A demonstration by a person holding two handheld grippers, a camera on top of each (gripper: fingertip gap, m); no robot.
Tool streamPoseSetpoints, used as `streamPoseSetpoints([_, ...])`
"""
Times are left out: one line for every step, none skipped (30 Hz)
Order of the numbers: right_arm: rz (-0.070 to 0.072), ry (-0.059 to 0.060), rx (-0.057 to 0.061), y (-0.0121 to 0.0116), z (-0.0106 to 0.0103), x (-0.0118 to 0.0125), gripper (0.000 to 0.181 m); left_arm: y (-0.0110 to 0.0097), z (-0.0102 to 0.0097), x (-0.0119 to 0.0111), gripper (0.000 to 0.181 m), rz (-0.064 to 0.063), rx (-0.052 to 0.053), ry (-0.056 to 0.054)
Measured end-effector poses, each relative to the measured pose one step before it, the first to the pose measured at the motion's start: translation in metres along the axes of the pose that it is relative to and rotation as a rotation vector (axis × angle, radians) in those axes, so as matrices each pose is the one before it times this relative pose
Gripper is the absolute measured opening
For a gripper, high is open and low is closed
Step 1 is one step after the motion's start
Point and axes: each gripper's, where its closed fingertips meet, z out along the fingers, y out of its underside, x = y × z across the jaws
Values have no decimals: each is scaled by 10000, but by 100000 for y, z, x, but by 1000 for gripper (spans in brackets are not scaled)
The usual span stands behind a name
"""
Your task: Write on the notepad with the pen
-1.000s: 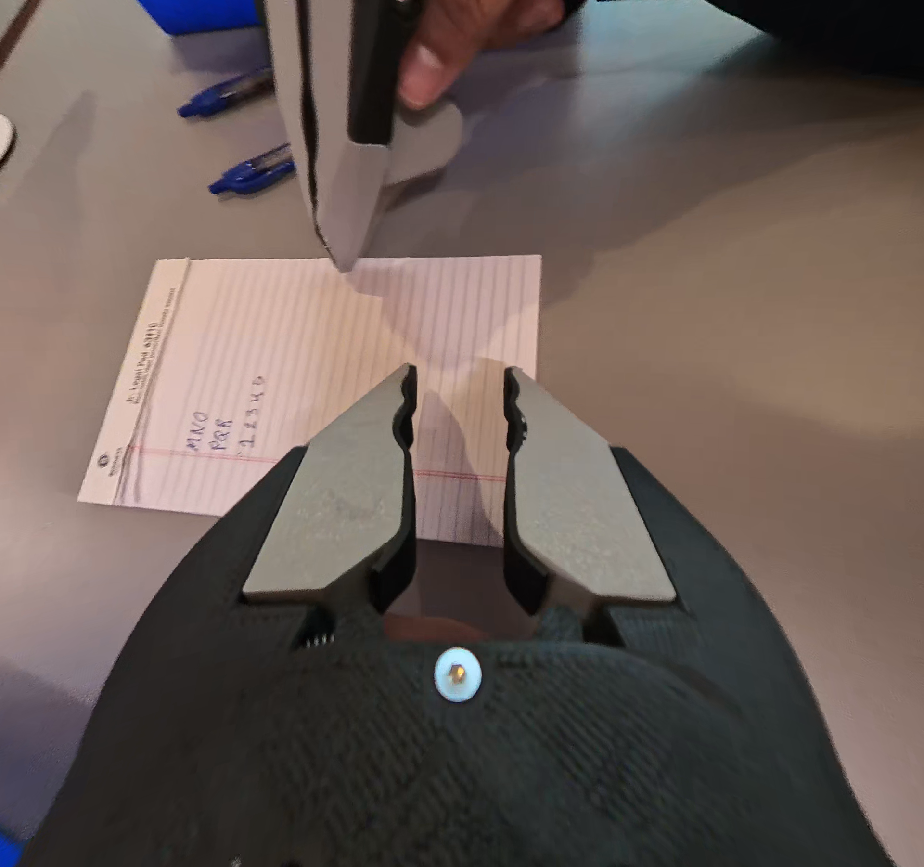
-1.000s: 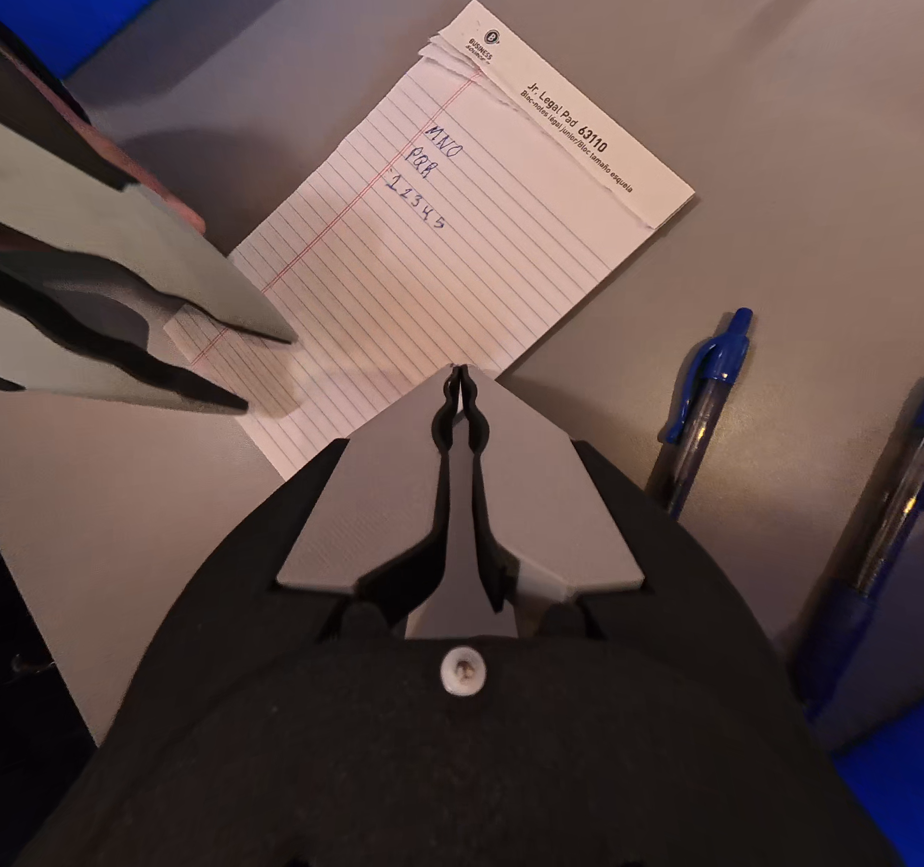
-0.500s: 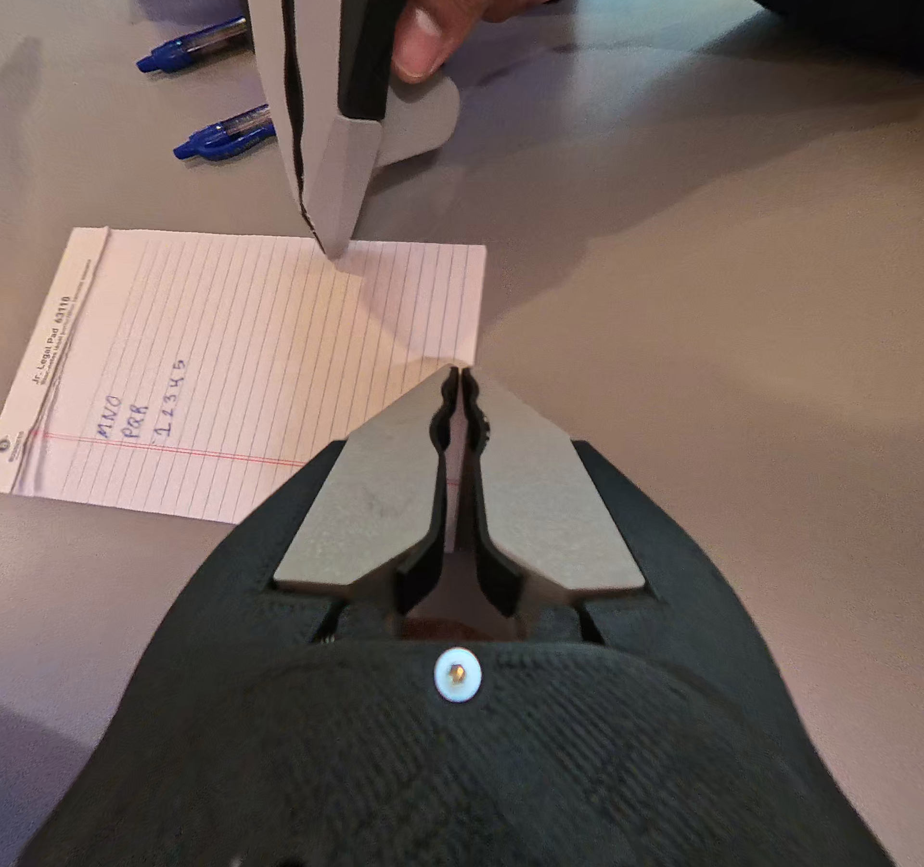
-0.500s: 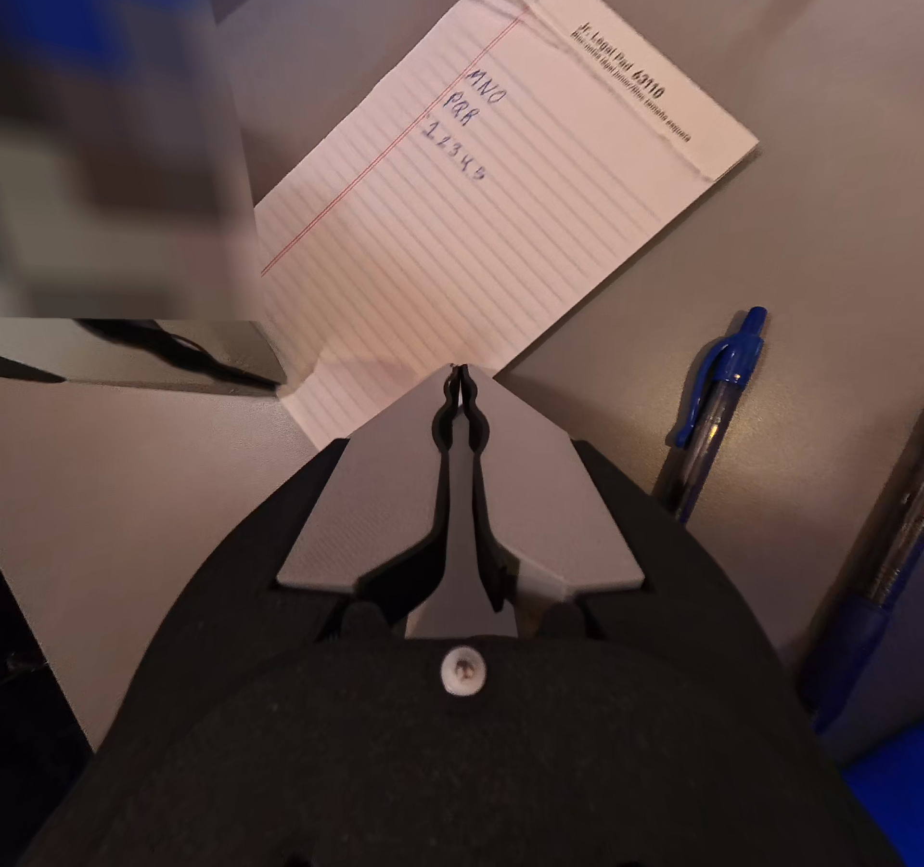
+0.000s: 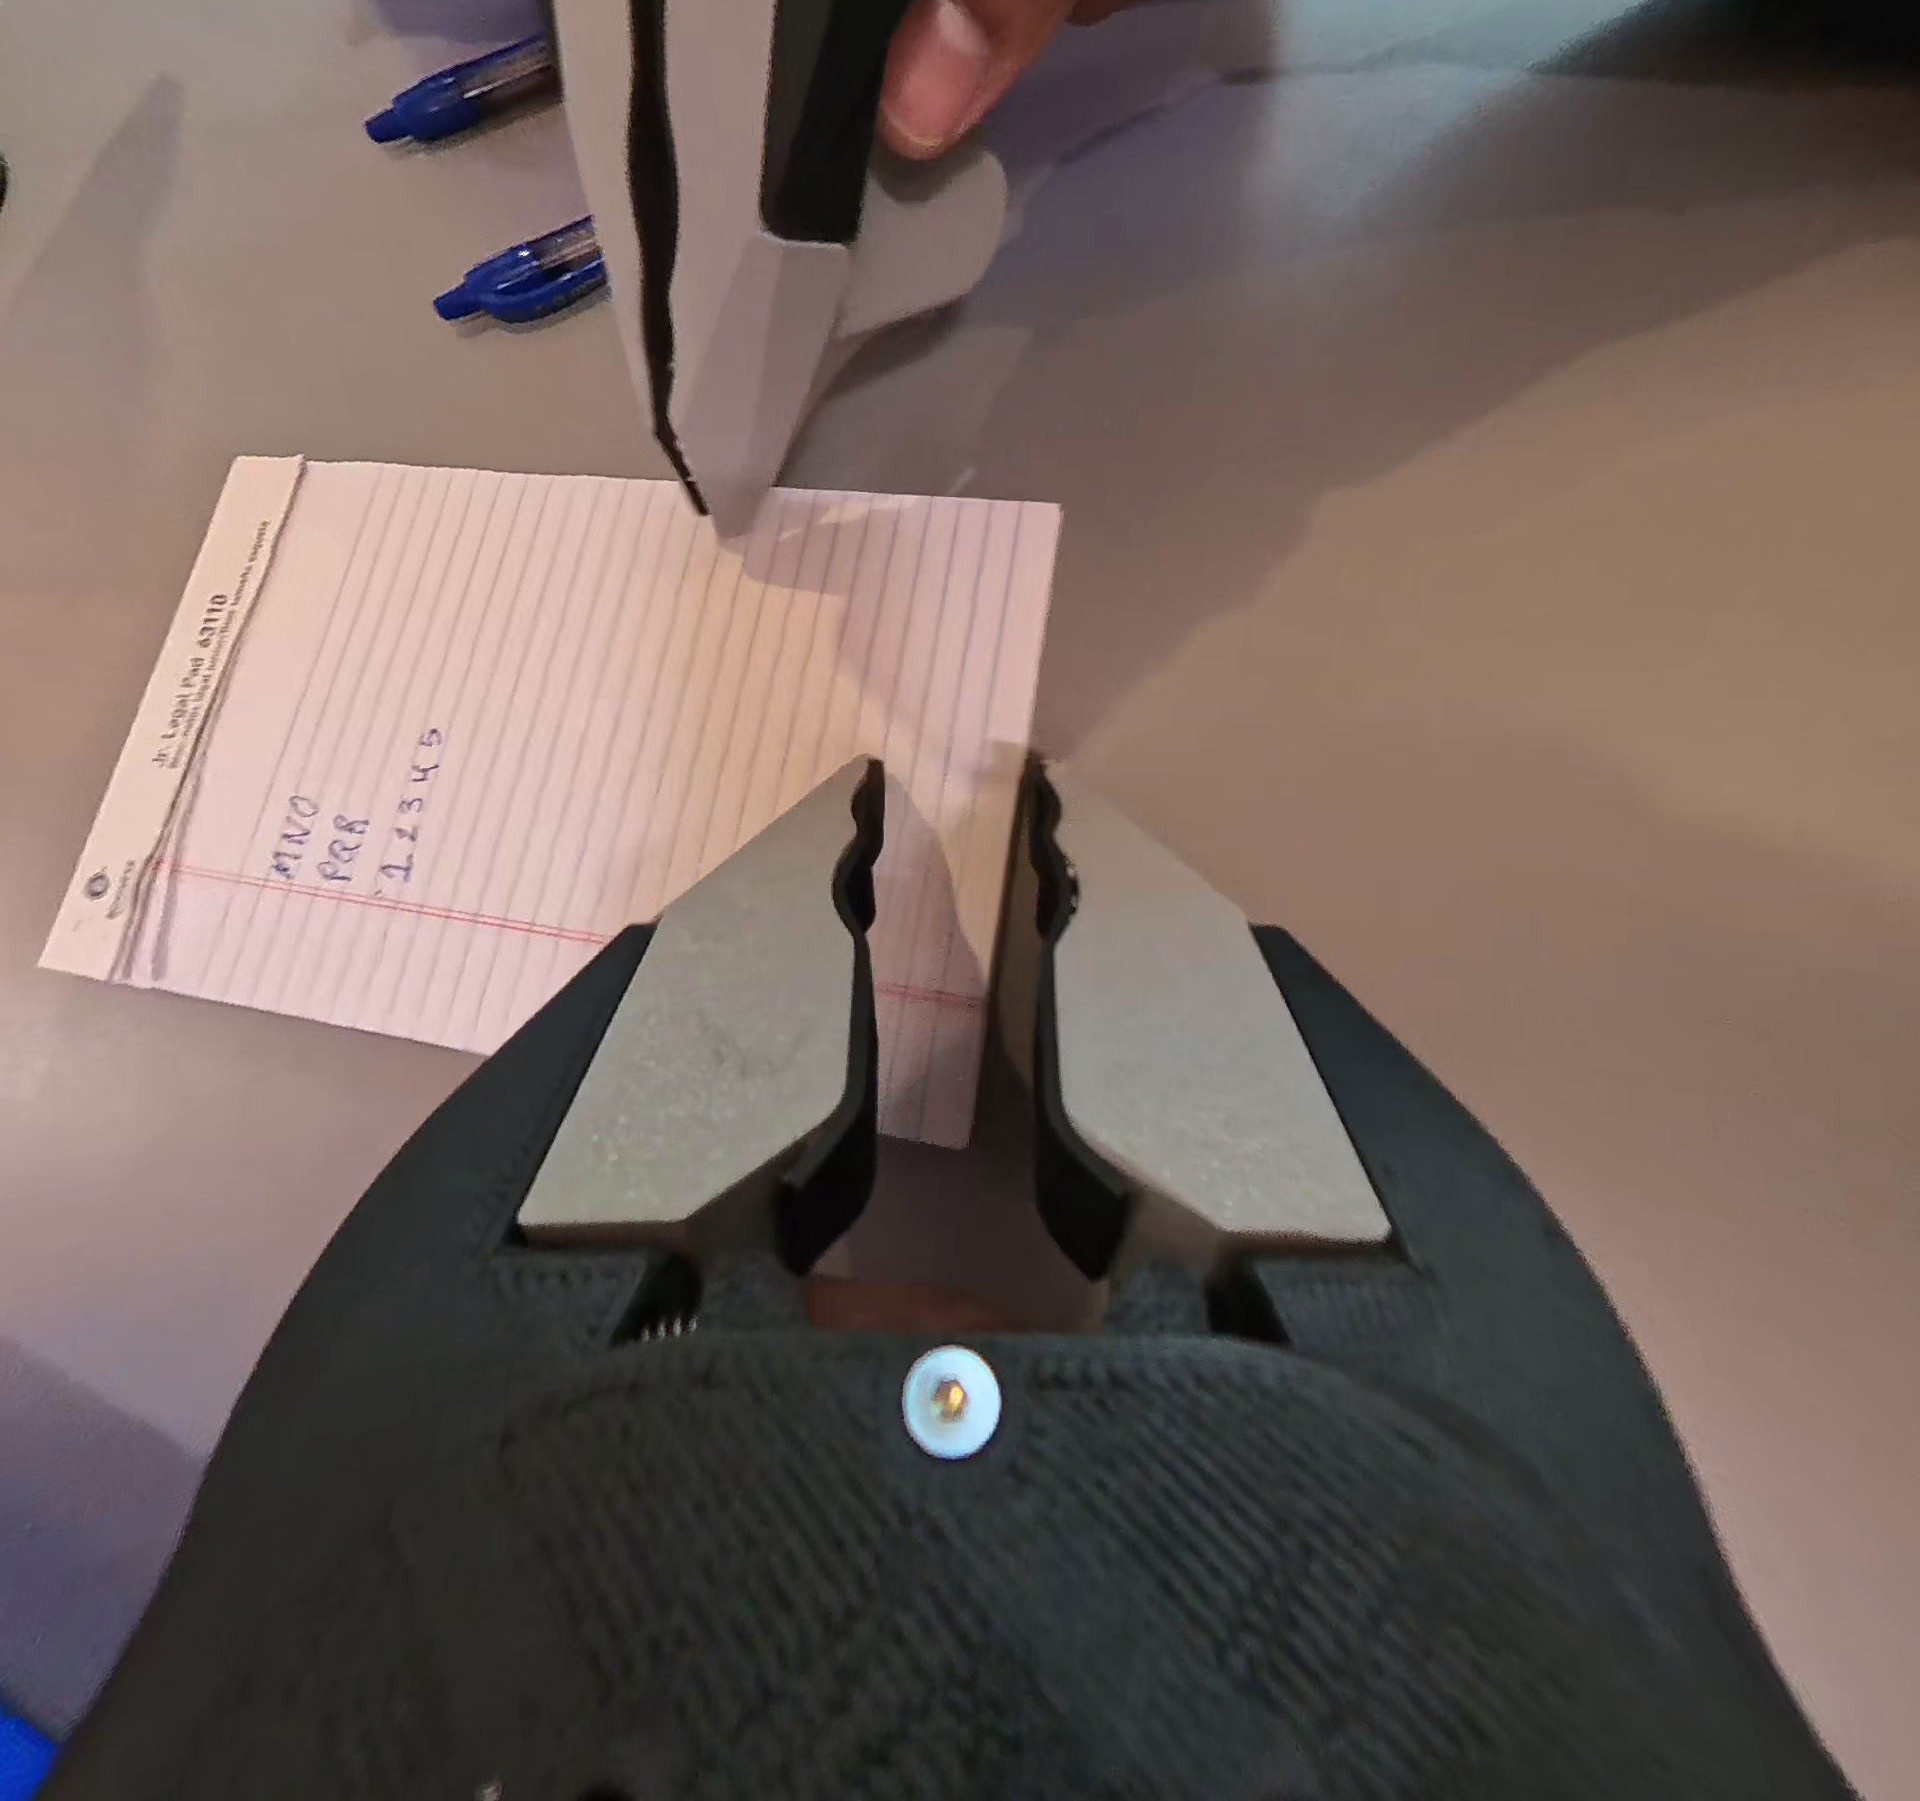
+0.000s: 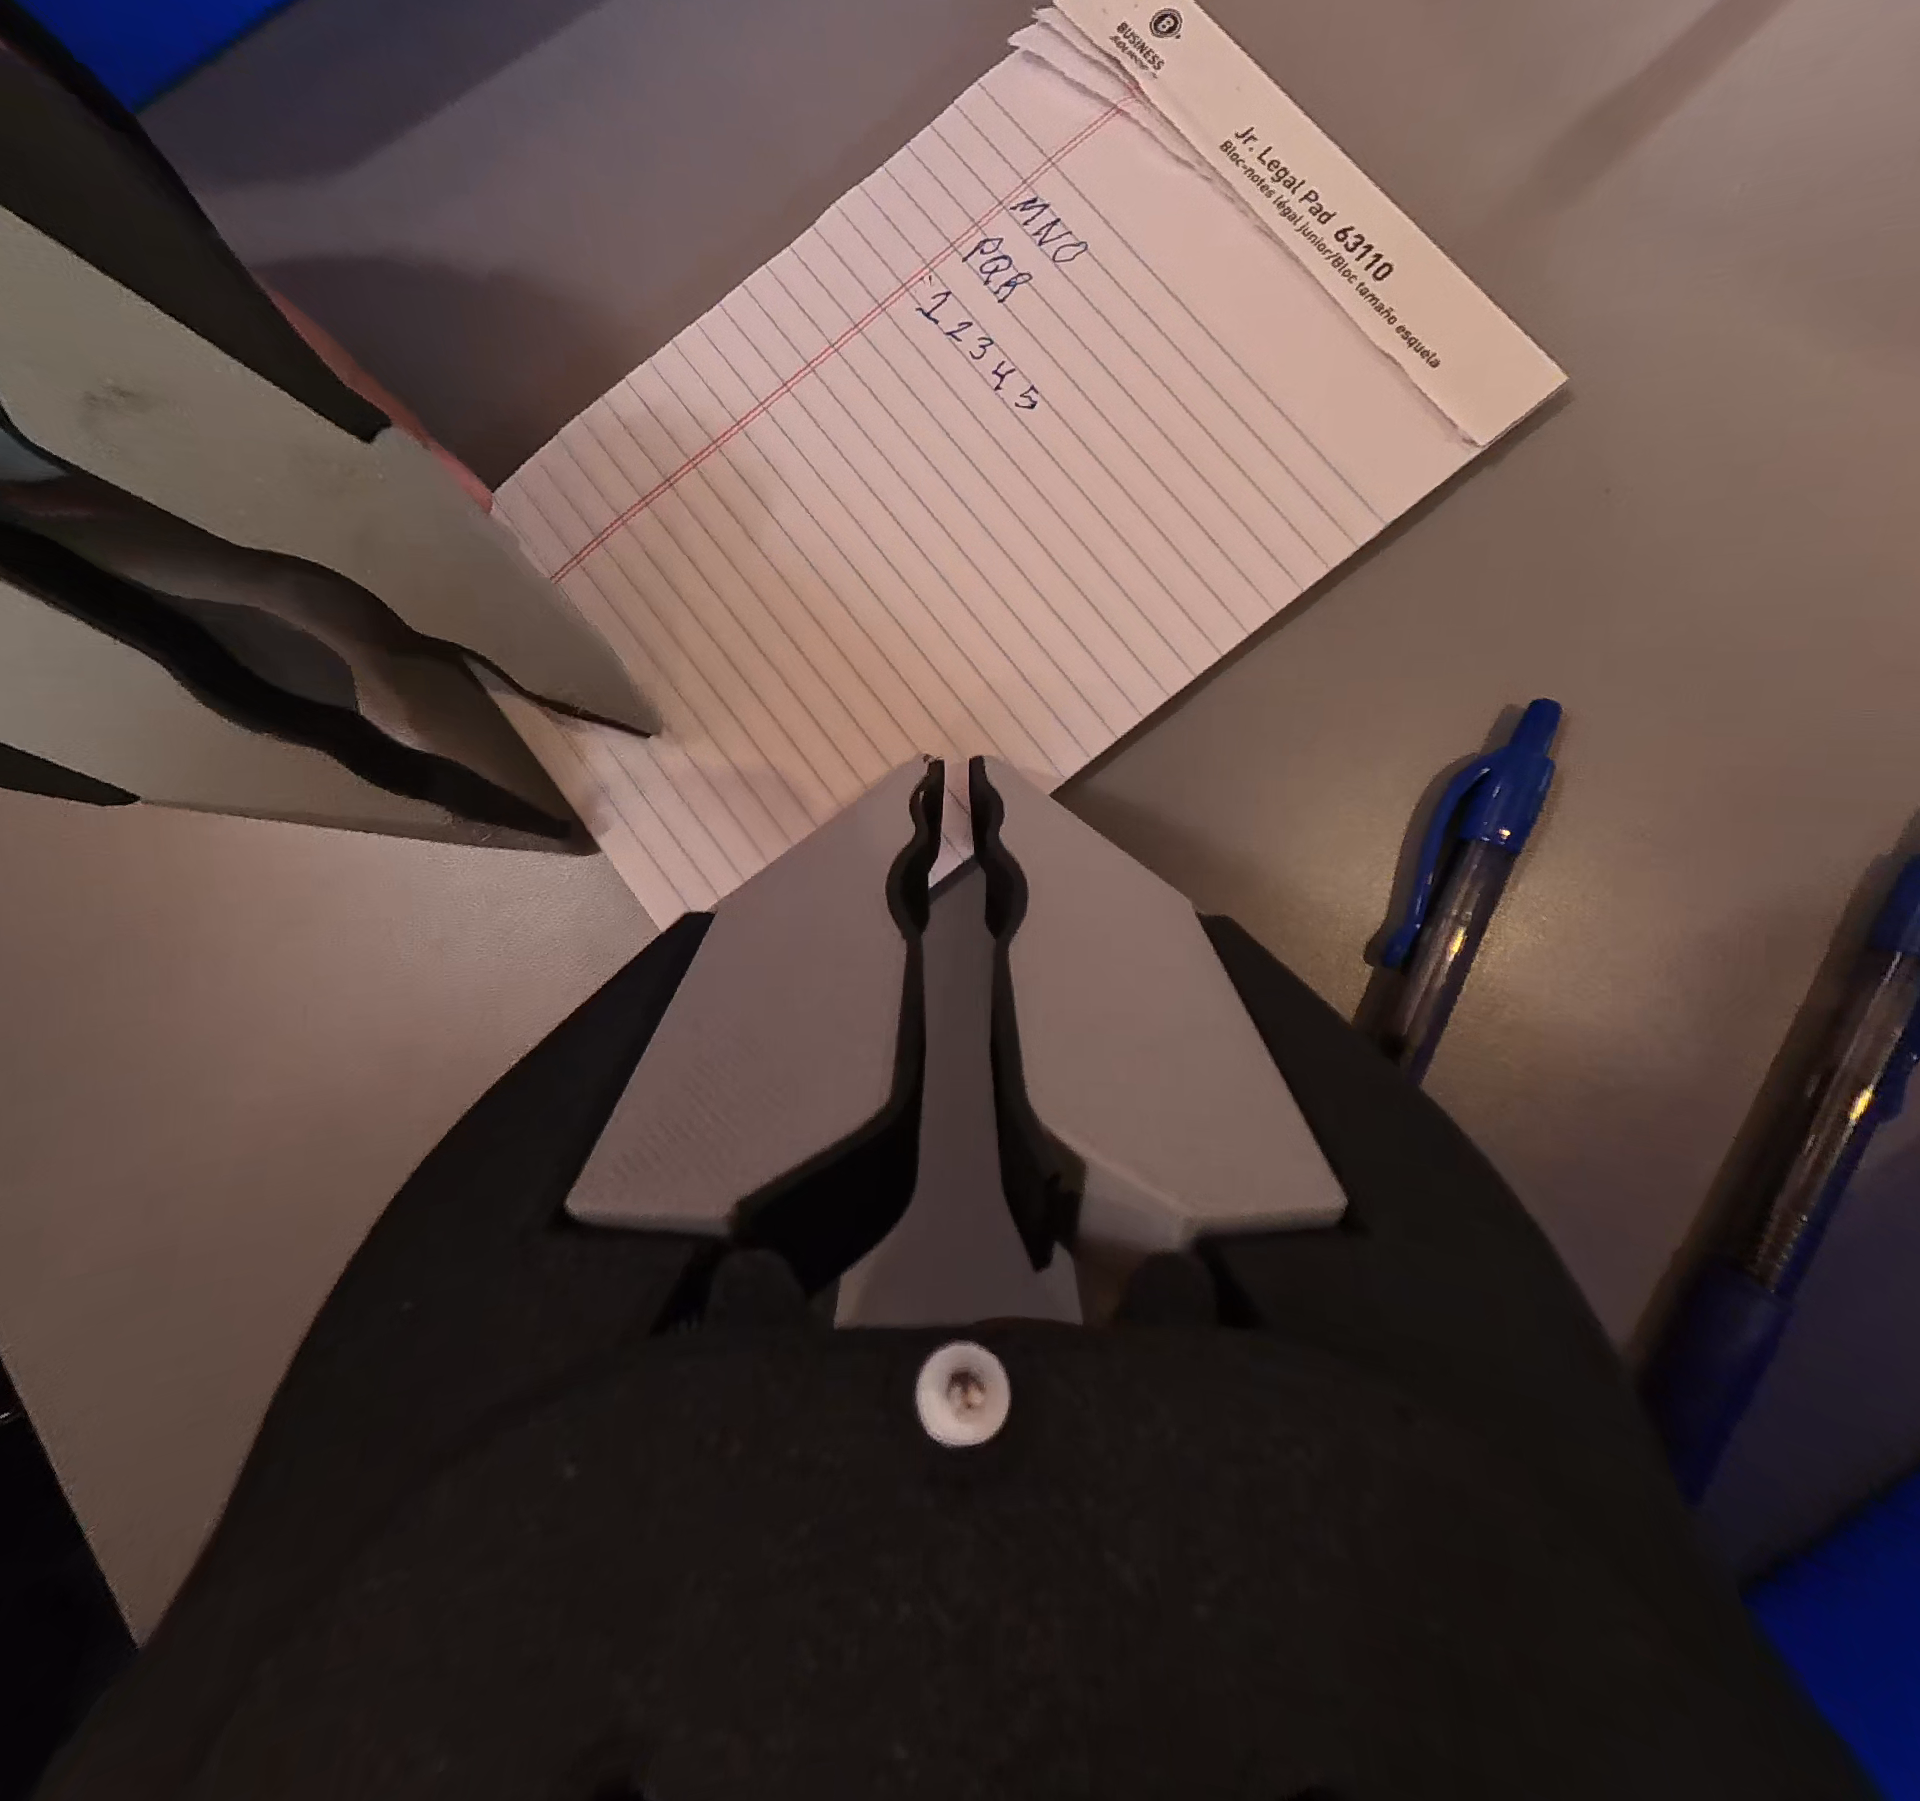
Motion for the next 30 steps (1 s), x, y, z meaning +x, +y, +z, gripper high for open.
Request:
streamPoseSetpoints([12, 2, -31, 65, 34, 17, 2, 71, 4, -270, 28, -33, -32, -123])
streamPoseSetpoints([21, -17, -14, 31, 25, 4, 2, 1, -22, -95, 29, -61, 5, -12])
streamPoseSetpoints([19, -12, -4, 14, -4, 14, 2, -14, -35, -70, 30, -44, 16, -2])
streamPoseSetpoints([14, 3, 2, 2, -8, 29, 2, -19, -27, -74, 31, -25, 20, -22])
streamPoseSetpoints([9, -3, 4, 11, -14, 18, 2, -28, -40, -18, 32, -19, 25, 10])
streamPoseSetpoints([7, -12, -1, 2, -5, 1, 2, -50, -55, 6, 32, -25, 37, 23])
streamPoseSetpoints([5, -4, -4, 11, 5, -7, 2, -91, -85, -5, 31, -37, 58, 24])
streamPoseSetpoints([-1, -2, -10, 12, 7, -3, 2, -120, -94, 8, 31, -45, 73, 34])
streamPoseSetpoints([-6, -4, -16, 26, 15, -24, 2, -142, -94, -11, 31, -51, 85, 28])
streamPoseSetpoints([-9, -1, -18, 35, 21, -17, 2, -109, -100, -50, 31, -64, 71, 12])
streamPoseSetpoints([-10, 3, -14, 16, 22, -15, 2, -25, -56, -90, 31, -51, 29, -15])
streamPoseSetpoints([-7, 2, -10, 14, 20, -6, 2, 72, -7, -156, 31, -21, -16, -63])
streamPoseSetpoints([-3, -2, -13, 18, 18, -14, 2, 168, 54, -113, 31, 6, -79, -48])
streamPoseSetpoints([-4, 4, -8, 8, -1, -4, 2, 197, 84, 114, 31, 21, -98, 71])
streamPoseSetpoints([-2, 12, 4, 0, -12, 10, 2, 119, 82, 228, 31, 35, -62, 106])
streamPoseSetpoints([3, 4, 11, -18, -28, 6, 2, 22, 79, 148, 31, 59, -28, 36])
streamPoseSetpoints([4, -1, 16, -25, -25, -2, 2, 3, 49, 148, 31, 62, -20, 41])
streamPoseSetpoints([5, 3, 15, -22, -39, 5, 2, 44, 40, 62, 31, 37, -34, 6])
streamPoseSetpoints([2, 1, 6, -7, -10, 1, 2, 37, 24, -61, 31, 15, -26, -43])
streamPoseSetpoints([-2, 3, -1, -2, -9, -5, 2, 36, -7, -128, 31, -8, -12, -67])
streamPoseSetpoints([-3, 4, -6, 10, 9, -4, 2, 29, -15, -93, 31, -24, -3, -26])
streamPoseSetpoints([-3, -8, -14, 20, 17, -21, 2, -8, -36, -15, 31, -44, 19, 23])
streamPoseSetpoints([-3, -12, -24, 48, 26, -34, 2, -28, -29, -19, 31, -40, 14, 12])
streamPoseSetpoints([-4, -1, -27, 36, 22, -13, 2, -7, -22, -19, 31, -11, 6, 0])
streamPoseSetpoints([-9, 12, -20, 29, 26, -2, 2, 7, -7, -12, 32, 11, -3, -10])
streamPoseSetpoints([-10, 7, -12, 15, 9, -7, 2, 24, -4, -20, 32, 11, -7, -6])
streamPoseSetpoints([-5, -6, -8, 16, 7, -26, 2, -2, 1, -4, 32, 0, 1, -3])
streamPoseSetpoints([-1, -3, -9, 14, 7, -15, 2, 4, -15, 2, 32, -13, -1, 9])
streamPoseSetpoints([-2, 8, -8, 14, -6, 3, 2, 33, -9, 11, 32, -4, -14, 9])
streamPoseSetpoints([-1, 6, -4, 9, -4, 0, 2, 9, -7, -13, 32, 6, -2, -3])
